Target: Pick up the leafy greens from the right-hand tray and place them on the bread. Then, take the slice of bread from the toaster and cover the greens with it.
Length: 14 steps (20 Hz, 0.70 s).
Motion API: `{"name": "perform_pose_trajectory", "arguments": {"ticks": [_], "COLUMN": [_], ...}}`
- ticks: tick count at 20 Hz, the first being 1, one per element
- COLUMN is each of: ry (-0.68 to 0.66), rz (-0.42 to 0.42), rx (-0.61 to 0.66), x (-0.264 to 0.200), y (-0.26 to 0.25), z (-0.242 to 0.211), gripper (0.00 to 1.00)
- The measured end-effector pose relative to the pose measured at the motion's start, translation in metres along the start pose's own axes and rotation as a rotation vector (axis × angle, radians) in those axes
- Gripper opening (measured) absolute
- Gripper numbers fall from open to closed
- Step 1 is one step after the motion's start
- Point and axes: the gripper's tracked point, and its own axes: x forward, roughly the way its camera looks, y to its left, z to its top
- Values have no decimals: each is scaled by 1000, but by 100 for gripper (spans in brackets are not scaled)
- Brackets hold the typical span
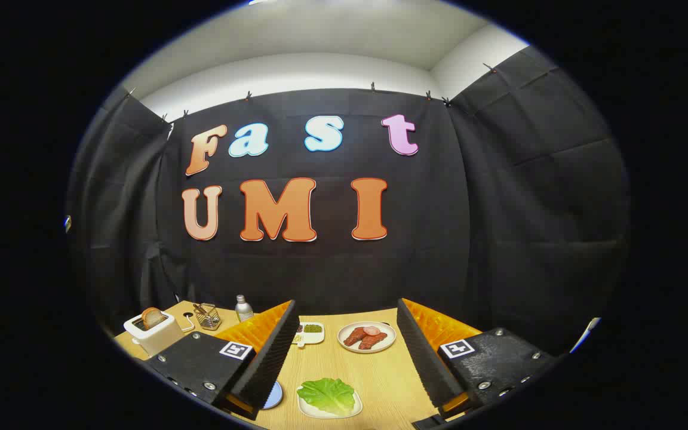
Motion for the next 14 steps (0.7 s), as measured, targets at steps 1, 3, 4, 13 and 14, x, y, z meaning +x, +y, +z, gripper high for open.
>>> {"name": "perform_pose_trajectory", "arguments": {"ticks": [1,3,4,13,14], "ry": [2,6,9,28,28], "rz": [-1,2,4,32,30], "rx": [3,10,10,-8,-7], "x": [0,2,2,6,6], "y": [0,2,4,20,19], "z": [-1,-3,-5,-9,-9], "gripper": [98,98,98,98,98]}}
